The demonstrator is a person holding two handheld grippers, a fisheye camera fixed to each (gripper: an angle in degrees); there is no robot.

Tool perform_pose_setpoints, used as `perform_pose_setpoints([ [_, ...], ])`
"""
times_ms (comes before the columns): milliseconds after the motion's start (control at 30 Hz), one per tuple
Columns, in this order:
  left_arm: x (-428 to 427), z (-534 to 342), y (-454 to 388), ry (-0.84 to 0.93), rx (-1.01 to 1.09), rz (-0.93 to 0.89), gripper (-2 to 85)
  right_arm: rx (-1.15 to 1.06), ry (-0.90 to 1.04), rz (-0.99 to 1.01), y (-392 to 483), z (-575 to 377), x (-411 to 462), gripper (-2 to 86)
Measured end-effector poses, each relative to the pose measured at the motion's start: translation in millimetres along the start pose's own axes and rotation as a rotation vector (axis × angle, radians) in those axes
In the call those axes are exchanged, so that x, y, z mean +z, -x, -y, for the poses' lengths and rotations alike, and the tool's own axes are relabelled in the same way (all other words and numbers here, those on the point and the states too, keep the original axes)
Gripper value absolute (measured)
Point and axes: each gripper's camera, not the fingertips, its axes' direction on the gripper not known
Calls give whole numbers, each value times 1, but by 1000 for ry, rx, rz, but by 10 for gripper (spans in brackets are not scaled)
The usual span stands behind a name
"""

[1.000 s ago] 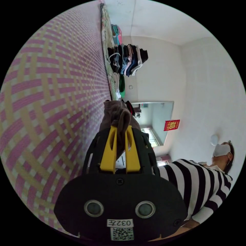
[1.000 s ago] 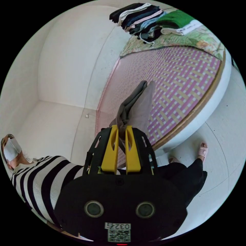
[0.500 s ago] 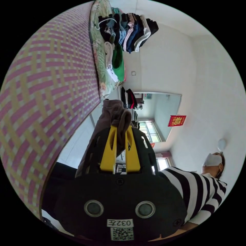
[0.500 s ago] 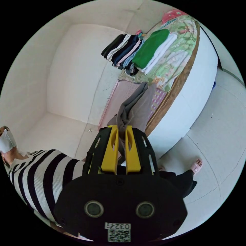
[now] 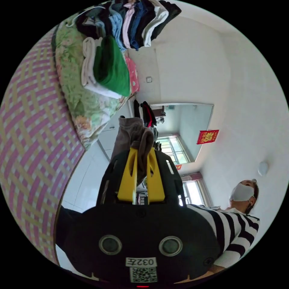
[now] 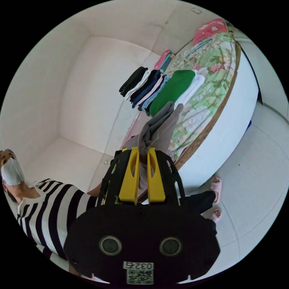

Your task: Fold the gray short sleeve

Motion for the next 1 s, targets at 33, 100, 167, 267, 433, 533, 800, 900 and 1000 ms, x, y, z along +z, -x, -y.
perform_pose_setpoints([
  [33, 2, 23, 4, -9, 21, -15, 5, -27, 2, -7, 1, 19, 3, 43],
  [100, 4, 59, 10, -26, 52, -41, 6, -63, -3, -24, 3, 52, 8, 43],
  [167, 5, 114, 19, -46, 96, -71, 6, -119, -4, -30, 10, 101, 19, 43],
  [267, 3, 185, 25, -87, 139, -100, 6, -158, -6, -42, 22, 166, 36, 43],
  [433, -4, 294, 31, -105, 149, -166, 5, -198, -18, -28, 41, 260, 62, 43],
  [533, -9, 357, 55, -75, 83, -96, 7, -123, -8, 1, 22, 306, 81, 44],
  [800, 6, 439, 244, -85, -140, 6, 25, 299, 35, -70, -138, 344, 157, 63],
  [900, 2, 437, 263, -108, -108, 14, 6, 299, -29, 0, -142, 341, 160, 55],
  [1000, 4, 435, 276, -106, -106, -5, -8, 330, -44, 57, -141, 346, 168, 48],
])
